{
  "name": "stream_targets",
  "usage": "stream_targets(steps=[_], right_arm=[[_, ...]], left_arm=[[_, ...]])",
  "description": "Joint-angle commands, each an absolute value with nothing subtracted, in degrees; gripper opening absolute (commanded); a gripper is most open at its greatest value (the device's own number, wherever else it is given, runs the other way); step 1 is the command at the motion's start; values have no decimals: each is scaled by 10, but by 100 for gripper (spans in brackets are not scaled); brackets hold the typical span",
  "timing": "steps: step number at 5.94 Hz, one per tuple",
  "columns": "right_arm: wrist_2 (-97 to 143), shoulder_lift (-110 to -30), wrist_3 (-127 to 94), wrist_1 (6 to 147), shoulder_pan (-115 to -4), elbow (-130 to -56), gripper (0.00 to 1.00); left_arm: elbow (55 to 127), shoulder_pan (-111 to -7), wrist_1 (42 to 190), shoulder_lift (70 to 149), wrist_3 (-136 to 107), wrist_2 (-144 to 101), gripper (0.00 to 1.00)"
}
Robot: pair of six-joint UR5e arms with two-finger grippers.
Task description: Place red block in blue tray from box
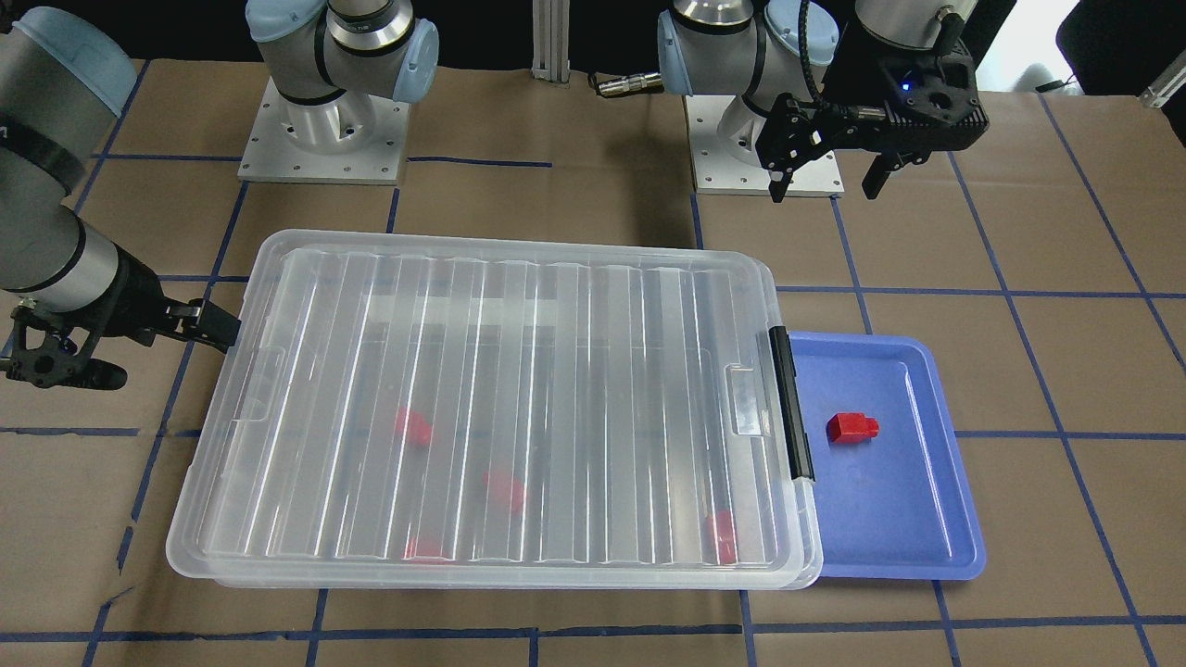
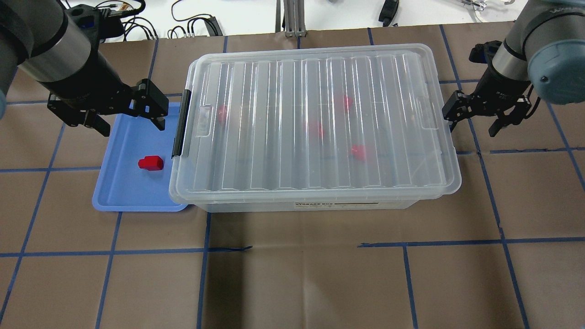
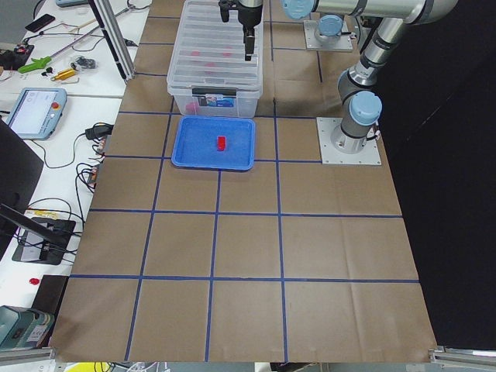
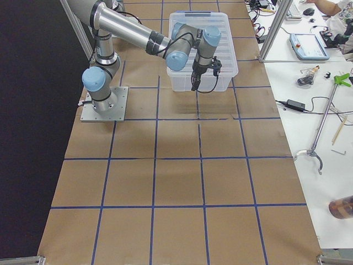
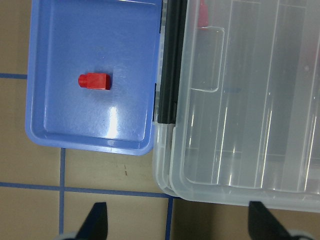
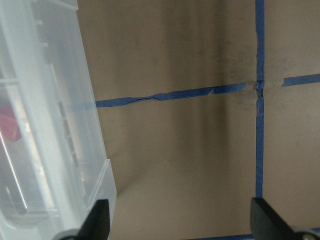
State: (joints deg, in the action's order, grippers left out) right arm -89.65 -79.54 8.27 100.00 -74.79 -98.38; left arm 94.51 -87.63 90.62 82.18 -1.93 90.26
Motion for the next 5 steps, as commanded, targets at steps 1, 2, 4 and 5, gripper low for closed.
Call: stream_targets(steps=[1,2,4,5], right_arm=[[-929,-802,84,987,-748,-929,100],[-933,-810,79,937,-758,-885,100],[-967,-837,-7,867,-835,-829,100],[-960,-853,-55,863,-877,-830,100]], left_arm=[[947,-876,904,823,-19,903,98],[947,-876,904,823,-19,902,98],[947,-876,904,823,-19,902,98],[947,-876,904,822,-19,902,98]])
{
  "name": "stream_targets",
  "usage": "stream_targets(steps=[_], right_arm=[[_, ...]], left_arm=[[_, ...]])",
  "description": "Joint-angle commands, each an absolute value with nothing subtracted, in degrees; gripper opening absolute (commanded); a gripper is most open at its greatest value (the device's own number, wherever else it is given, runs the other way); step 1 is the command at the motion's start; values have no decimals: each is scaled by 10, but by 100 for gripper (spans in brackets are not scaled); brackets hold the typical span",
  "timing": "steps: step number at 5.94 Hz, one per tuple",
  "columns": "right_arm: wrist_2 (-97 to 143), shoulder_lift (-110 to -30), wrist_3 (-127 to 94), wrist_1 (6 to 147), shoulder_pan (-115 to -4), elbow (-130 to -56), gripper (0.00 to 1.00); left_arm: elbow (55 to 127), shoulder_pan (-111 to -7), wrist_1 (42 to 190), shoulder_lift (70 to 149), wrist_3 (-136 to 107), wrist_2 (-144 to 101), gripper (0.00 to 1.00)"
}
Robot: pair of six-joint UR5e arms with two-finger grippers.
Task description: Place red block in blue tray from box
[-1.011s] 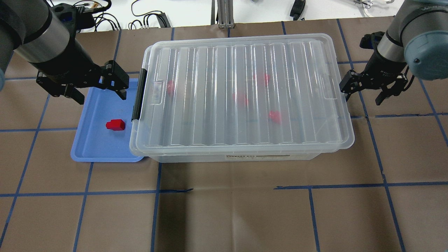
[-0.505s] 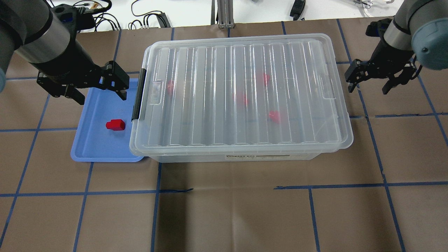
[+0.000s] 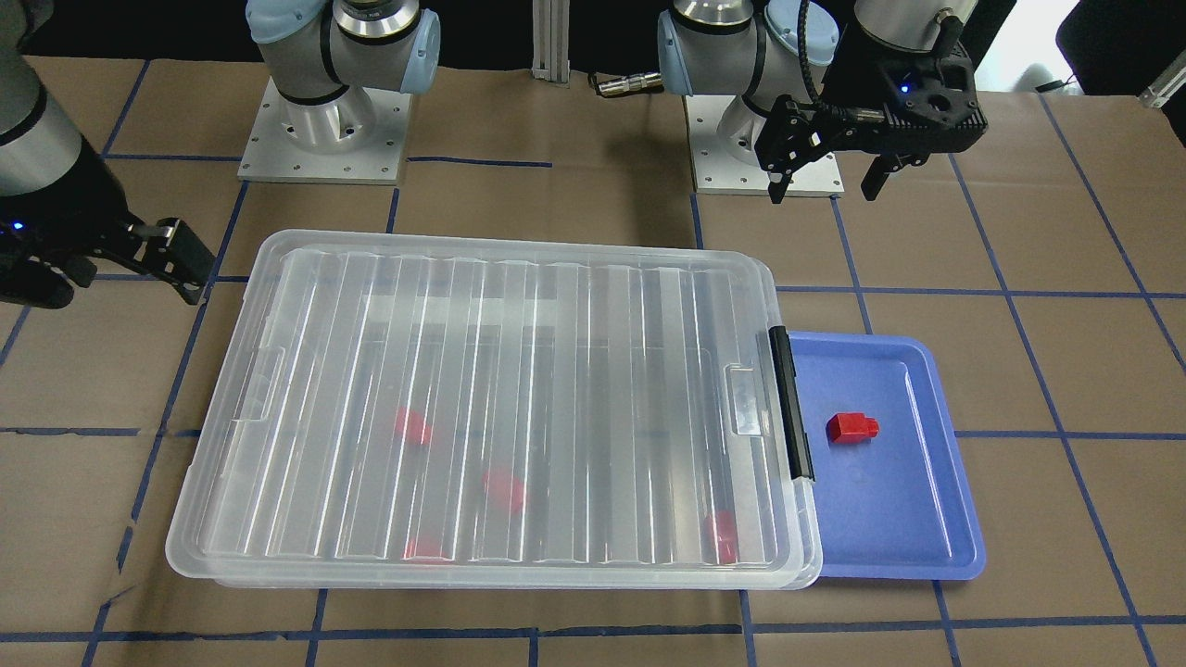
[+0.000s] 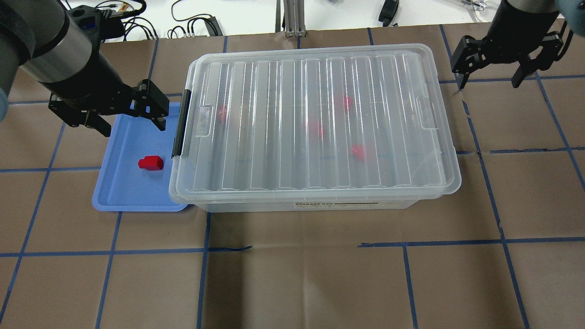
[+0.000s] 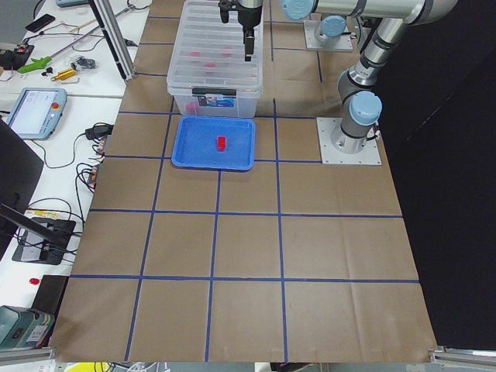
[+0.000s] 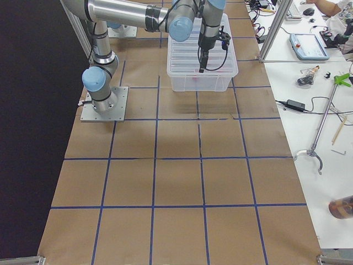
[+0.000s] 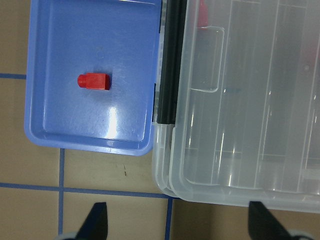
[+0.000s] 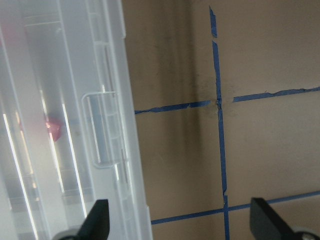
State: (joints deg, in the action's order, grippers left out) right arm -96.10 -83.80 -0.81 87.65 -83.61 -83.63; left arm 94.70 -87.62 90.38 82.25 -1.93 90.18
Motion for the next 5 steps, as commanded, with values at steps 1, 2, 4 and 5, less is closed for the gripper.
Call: stream_targets(steps=[1,2,4,5], right_arm=[[-949,-858,-55,865,-911,-831,100],[-915,-855,-47,867,-917,-836,100],[-912,-859,-12,864,-914,-836,100],[-896,-860,-13,864,-916,-836,100]], left_arm=[[947,-876,904,822,-19,902,98],[947,-876,904,822,-19,902,98],[948,-876,904,820,-19,901,98],[948,-876,904,820,-19,901,98]])
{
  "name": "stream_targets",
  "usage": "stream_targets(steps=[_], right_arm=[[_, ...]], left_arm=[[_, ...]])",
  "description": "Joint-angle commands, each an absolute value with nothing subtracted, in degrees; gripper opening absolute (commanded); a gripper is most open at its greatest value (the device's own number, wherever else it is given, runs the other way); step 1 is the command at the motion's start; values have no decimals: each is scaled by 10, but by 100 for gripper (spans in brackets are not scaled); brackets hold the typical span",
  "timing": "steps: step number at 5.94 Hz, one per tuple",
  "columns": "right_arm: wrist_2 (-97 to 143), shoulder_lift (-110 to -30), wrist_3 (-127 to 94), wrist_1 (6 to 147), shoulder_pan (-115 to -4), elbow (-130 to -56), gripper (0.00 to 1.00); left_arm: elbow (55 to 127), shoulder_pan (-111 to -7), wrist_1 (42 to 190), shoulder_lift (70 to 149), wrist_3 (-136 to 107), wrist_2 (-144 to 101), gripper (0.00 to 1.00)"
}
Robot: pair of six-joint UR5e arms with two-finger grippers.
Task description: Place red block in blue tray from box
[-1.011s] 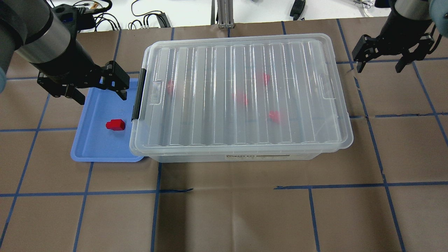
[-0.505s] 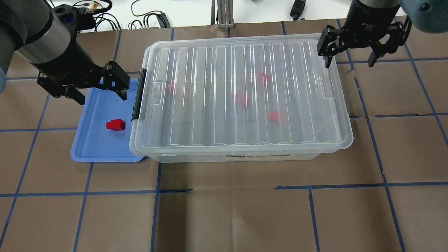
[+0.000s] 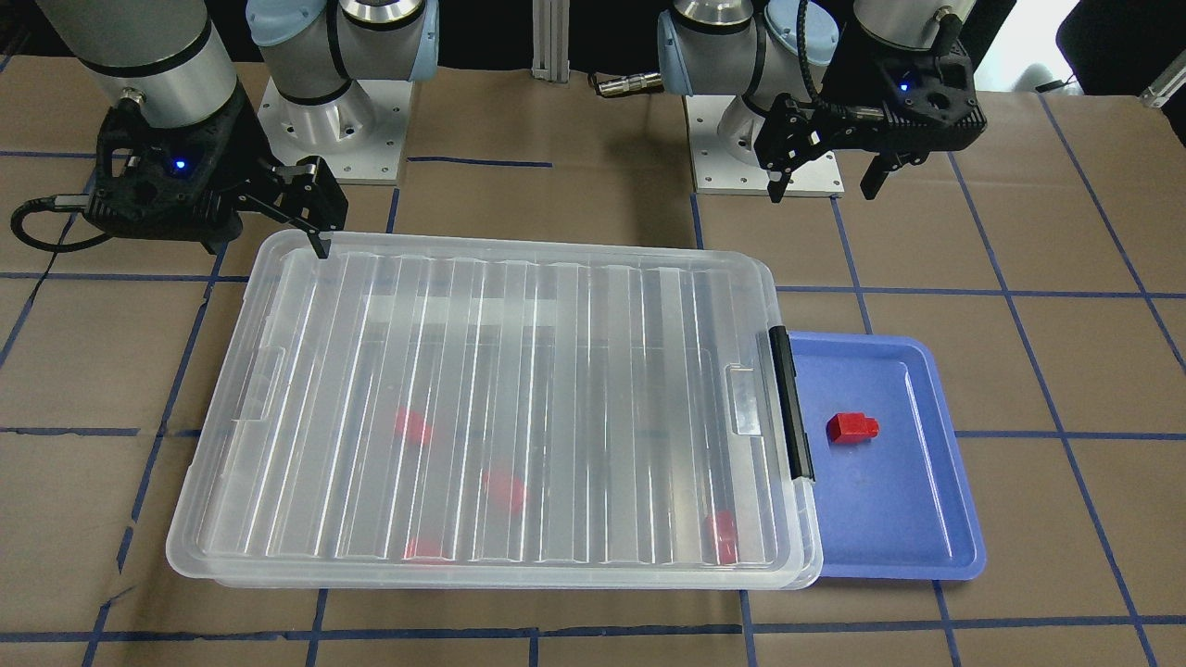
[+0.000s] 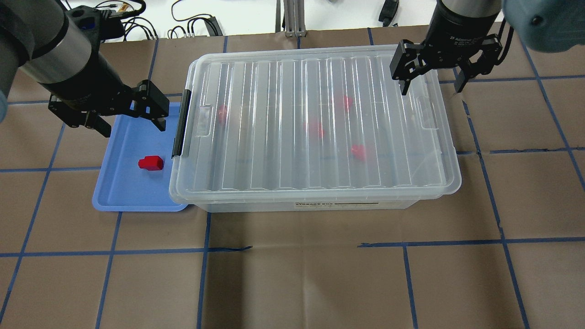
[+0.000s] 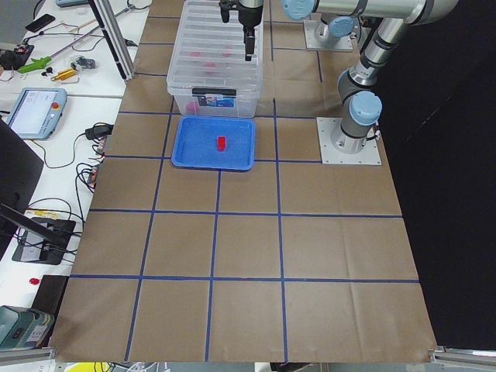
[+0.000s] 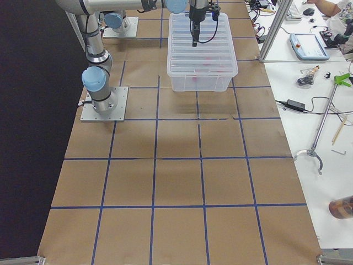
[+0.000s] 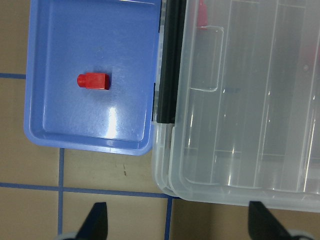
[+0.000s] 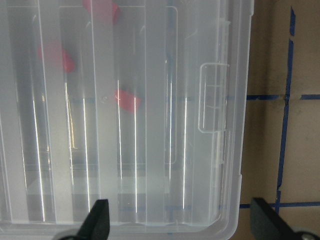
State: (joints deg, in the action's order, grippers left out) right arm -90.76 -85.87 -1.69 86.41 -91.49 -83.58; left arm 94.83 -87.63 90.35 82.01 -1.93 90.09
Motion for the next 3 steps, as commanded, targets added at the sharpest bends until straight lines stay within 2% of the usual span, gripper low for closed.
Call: stream_targets(steps=[1,3], right_arm=[[-897,-864,-13,863,-917,-836,100],[-900,-863,-20,862,-917,-836,100]], left_arm=[[948,-876,904,820,-19,901,98],[948,-876,904,820,-19,901,98]])
